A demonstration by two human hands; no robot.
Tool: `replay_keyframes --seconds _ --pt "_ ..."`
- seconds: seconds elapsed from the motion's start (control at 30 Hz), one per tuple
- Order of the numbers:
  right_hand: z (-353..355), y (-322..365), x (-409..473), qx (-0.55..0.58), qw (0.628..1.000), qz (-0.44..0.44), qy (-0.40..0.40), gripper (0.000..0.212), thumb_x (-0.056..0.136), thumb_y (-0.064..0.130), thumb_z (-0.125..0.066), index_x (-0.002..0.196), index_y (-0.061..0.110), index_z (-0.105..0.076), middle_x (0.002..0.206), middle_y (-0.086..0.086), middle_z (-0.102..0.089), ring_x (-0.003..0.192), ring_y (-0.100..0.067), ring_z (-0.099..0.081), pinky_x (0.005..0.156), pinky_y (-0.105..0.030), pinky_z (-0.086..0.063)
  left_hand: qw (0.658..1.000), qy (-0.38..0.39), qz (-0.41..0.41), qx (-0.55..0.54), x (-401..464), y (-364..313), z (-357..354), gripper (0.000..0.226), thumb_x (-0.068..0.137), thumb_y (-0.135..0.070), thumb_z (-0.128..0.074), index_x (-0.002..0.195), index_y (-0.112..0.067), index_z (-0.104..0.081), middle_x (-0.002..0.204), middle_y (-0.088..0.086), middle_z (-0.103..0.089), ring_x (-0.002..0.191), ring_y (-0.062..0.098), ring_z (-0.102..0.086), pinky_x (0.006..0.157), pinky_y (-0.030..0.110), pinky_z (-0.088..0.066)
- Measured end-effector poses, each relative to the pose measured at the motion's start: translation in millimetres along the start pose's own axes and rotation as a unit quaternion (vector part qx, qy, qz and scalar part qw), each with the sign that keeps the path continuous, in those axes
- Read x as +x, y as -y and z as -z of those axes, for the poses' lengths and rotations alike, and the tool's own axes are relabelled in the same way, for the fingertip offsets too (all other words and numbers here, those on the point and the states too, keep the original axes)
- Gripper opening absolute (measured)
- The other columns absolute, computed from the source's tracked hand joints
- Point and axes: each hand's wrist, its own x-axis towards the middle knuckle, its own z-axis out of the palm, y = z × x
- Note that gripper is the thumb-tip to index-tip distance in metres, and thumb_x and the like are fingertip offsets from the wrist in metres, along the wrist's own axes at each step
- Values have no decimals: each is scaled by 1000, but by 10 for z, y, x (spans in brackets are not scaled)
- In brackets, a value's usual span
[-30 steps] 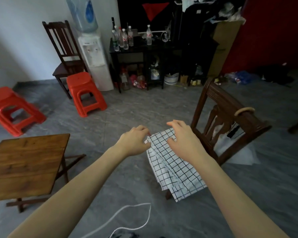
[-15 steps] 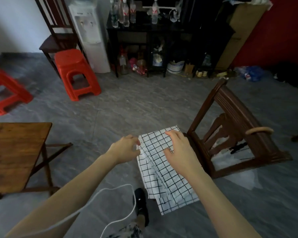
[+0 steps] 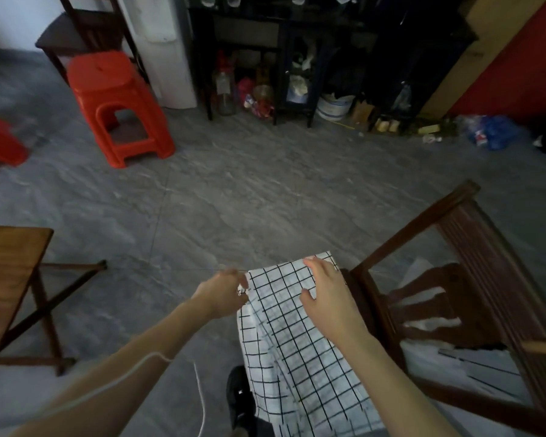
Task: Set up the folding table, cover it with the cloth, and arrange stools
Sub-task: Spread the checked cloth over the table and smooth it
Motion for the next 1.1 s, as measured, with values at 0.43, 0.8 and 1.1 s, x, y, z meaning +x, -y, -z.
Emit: replay_keyframes --seconds 0.43,0.8,1.1 --pt "-1542 -806 592 17 994 7 109 60 95 26 -53 149 20 -27 150 3 -33 132 -13 -37 96 -24 -46 996 10 71 -48 874 555 -1113 32 89 -31 -56 121 -28 -57 135 -6 -47 122 19 -50 97 40 -46" --pt "-2264 -1776 1159 -96 965 -18 242 68 94 22 -58 151 26 -21 158 -2 -12 140 -26 -23 99 -39 -48 983 -108 139 -58 1700 483 -1682 47 90 -30 -55 135 -22 -45 148 -1 -35 133 22 -36 105 43 -40" --pt "-2589 -1959 1124 -167 968 13 185 77 85 11 -68 145 29 -24 151 -2 -18 126 -26 -27 76 -29 -56 981 -59 178 -52 2163 641 -1800 54 91 -37 -56 140 -25 -35 142 5 -48 129 26 -46 106 41 -36"
